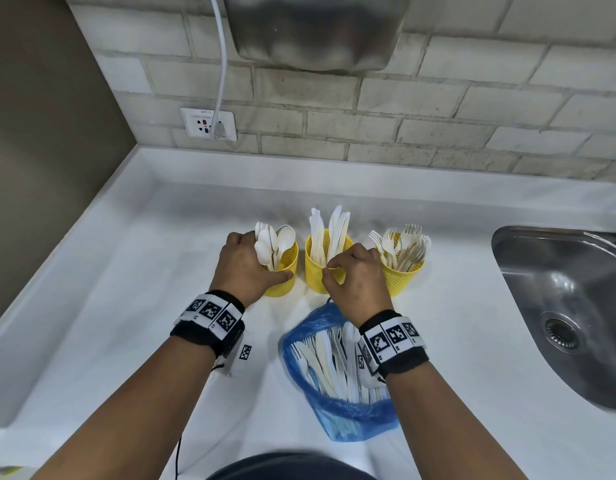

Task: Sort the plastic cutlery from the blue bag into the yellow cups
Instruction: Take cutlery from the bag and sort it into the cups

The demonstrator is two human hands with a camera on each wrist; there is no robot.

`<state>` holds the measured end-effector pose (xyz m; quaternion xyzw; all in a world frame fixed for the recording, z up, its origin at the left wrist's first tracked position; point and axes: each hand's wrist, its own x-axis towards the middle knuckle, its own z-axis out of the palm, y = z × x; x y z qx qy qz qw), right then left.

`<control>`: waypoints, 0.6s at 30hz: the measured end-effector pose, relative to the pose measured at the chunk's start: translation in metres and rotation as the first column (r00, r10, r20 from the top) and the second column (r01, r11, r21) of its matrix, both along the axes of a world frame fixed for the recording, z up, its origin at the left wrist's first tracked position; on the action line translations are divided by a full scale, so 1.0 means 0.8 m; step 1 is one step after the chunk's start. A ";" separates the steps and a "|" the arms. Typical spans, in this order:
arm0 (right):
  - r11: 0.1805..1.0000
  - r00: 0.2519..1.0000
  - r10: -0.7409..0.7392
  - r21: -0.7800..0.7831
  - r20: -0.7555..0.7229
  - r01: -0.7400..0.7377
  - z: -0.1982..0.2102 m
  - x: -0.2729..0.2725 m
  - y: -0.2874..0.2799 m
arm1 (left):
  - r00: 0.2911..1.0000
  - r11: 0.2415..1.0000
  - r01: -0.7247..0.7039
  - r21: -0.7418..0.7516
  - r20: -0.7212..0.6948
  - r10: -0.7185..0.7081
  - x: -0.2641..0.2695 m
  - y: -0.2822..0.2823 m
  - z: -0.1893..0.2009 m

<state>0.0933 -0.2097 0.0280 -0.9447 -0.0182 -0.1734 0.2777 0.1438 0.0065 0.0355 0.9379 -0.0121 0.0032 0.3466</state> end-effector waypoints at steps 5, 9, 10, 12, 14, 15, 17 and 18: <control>0.999 0.999 -0.027 0.047 0.039 0.025 0.009 -0.016 -0.009 | 0.997 0.999 -0.048 0.010 0.058 0.047 -0.023 -0.006 0.023; 0.991 0.997 -0.056 0.123 0.046 0.050 0.012 -0.039 -0.025 | 0.956 0.996 -0.057 -0.070 0.285 0.075 -0.056 -0.009 0.042; 0.988 0.997 -0.061 0.147 0.038 0.054 0.012 -0.045 -0.029 | 0.950 0.995 -0.021 -0.103 0.307 0.052 -0.064 -0.009 0.045; 0.983 0.999 -0.046 0.177 0.006 0.044 0.013 -0.061 -0.036 | 0.962 0.988 0.096 -0.120 0.265 -0.061 -0.085 -0.010 0.046; 0.988 0.999 -0.003 0.153 -0.033 0.008 0.012 -0.080 -0.041 | 0.954 0.961 0.257 -0.106 0.189 -0.234 -0.105 -0.013 0.040; 0.990 0.998 0.015 0.138 -0.060 -0.007 0.011 -0.088 -0.042 | 0.932 0.932 0.345 -0.111 0.158 -0.326 -0.115 -0.015 0.034; 0.993 0.990 0.034 0.121 -0.139 -0.017 0.005 -0.104 -0.045 | 0.858 0.852 0.513 -0.108 0.084 -0.506 -0.133 -0.019 0.017; 0.993 0.983 0.036 0.113 -0.181 -0.016 0.002 -0.112 -0.046 | 0.815 0.810 0.579 -0.088 0.042 -0.578 -0.141 -0.023 0.007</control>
